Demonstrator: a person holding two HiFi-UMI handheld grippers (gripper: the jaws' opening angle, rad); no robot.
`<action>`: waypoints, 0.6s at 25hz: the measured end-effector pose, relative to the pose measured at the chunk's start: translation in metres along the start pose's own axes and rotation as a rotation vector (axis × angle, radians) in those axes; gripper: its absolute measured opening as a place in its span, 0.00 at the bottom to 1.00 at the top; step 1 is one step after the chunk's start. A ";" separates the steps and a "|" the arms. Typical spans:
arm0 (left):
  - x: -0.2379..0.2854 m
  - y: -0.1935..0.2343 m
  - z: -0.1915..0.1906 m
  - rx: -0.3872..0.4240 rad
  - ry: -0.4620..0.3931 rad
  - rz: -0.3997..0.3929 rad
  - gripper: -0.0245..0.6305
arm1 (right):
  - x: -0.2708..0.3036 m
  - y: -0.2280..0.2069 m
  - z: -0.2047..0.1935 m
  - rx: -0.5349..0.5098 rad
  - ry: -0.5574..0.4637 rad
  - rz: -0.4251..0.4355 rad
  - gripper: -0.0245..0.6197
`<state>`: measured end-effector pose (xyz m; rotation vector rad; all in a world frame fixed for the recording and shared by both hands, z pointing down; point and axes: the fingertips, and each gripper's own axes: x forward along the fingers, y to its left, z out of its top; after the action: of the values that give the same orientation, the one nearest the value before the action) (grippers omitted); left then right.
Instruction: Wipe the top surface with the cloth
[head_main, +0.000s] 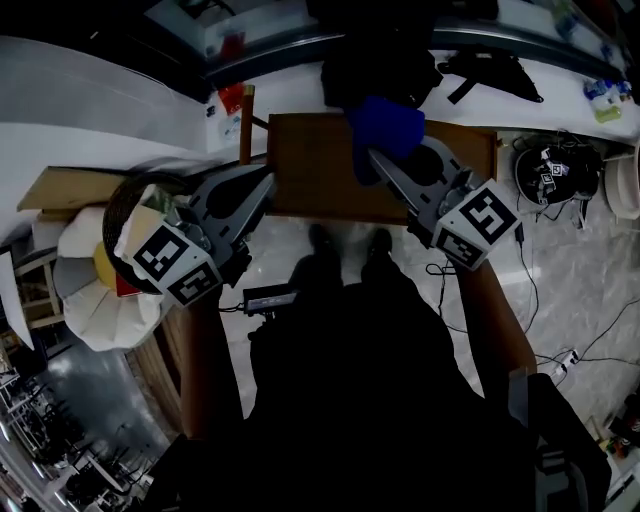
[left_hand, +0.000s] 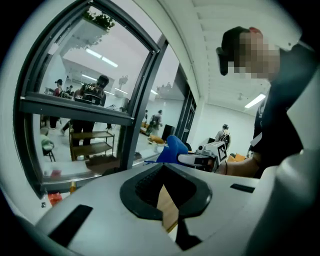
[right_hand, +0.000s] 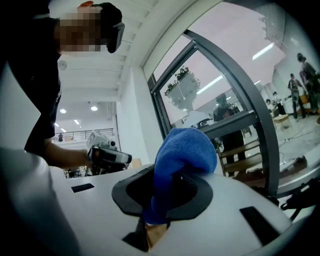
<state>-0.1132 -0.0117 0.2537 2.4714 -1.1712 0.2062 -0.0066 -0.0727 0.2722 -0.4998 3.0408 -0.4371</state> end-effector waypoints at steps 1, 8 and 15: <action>-0.003 0.011 -0.003 -0.010 0.010 0.009 0.05 | 0.010 0.001 -0.004 0.010 0.006 0.006 0.13; -0.016 0.103 -0.034 -0.088 0.098 0.005 0.05 | 0.093 -0.005 -0.051 0.090 0.100 -0.023 0.13; -0.014 0.191 -0.080 -0.171 0.205 -0.036 0.05 | 0.187 -0.015 -0.112 0.197 0.210 -0.063 0.13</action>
<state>-0.2666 -0.0777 0.3779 2.2606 -1.0139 0.3262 -0.1875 -0.1158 0.3868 -0.5735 3.1355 -0.8330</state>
